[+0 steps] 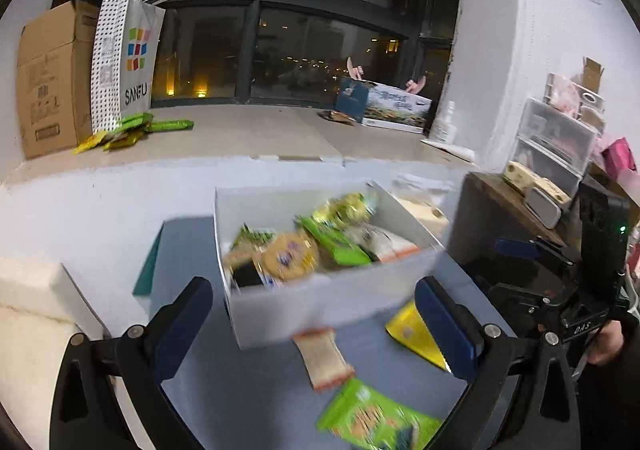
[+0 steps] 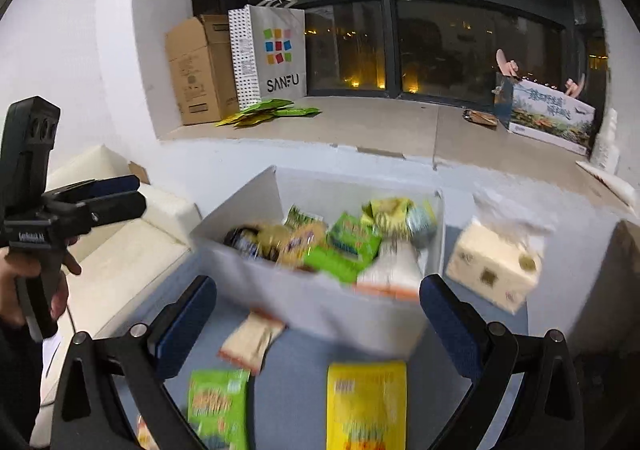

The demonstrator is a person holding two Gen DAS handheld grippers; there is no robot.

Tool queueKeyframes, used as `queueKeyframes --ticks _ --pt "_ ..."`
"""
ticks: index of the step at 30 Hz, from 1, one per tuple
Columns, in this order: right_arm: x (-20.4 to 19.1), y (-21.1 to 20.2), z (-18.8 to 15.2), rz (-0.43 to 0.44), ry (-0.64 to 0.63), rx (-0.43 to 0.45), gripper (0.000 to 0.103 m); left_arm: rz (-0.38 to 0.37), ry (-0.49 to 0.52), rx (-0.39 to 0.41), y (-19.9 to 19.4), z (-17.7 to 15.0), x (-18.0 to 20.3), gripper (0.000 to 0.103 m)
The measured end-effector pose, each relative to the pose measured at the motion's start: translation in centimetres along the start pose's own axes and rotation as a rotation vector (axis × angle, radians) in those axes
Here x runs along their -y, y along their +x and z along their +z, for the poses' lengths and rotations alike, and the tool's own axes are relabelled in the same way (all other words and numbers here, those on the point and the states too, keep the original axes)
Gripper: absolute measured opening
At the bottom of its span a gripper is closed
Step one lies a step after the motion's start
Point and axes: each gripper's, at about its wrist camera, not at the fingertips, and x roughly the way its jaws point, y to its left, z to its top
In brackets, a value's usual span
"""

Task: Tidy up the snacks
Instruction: 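Grasp the yellow pouch with the right tool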

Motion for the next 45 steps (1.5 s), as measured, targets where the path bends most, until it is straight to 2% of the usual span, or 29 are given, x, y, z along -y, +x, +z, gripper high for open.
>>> queueKeyframes --ticks 5,9,15,21,31,37,39,41,42,43,45 --pt "0.1 -4.6 -5.7 0.008 0.009 0.002 0.103 -0.022 -0.013 -0.017 -2.5 -4.3 2.0 0.103" --pt "0.2 -6.5 -9.7 -0.008 0.041 -0.025 0.103 -0.039 -0.024 -0.046 -2.5 -7.1 3.7 0.103" --pt "-0.2 -7.3 -13.4 -0.036 0.059 -0.058 0.103 -0.069 -0.017 -0.081 -2.0 -8.9 5.7 0.103" --pt "0.9 -4.4 -13.6 -0.012 0.086 -0.115 0.103 -0.075 -0.008 -0.082 -1.9 -8.9 6.2 0.103" --pt "3.7 6.8 -12.3 -0.086 0.038 -0.319 0.103 -0.076 -0.024 -0.112 -1.4 -9.5 5.3 0.103" --pt "4.5 9.6 -12.7 -0.113 0.024 -0.401 0.103 -0.072 -0.042 -0.119 -1.2 -9.9 4.6 0.103" --pt "4.4 9.7 -13.0 -0.118 0.009 -0.399 0.102 -0.071 -0.050 -0.123 -1.0 -10.0 4.5 0.103" --pt "4.0 9.5 -13.2 -0.120 -0.018 -0.404 0.098 -0.069 -0.055 -0.128 -0.8 -10.0 4.3 0.103" --pt "4.0 9.3 -13.3 -0.119 -0.012 -0.401 0.091 -0.069 -0.056 -0.130 -0.7 -10.1 4.3 0.103" --pt "3.9 9.1 -13.2 -0.120 -0.013 -0.397 0.078 -0.068 -0.057 -0.131 -0.6 -10.2 4.3 0.103" --pt "3.8 8.8 -13.0 -0.109 -0.024 -0.395 0.066 -0.068 -0.061 -0.136 -0.5 -10.3 4.4 0.103"
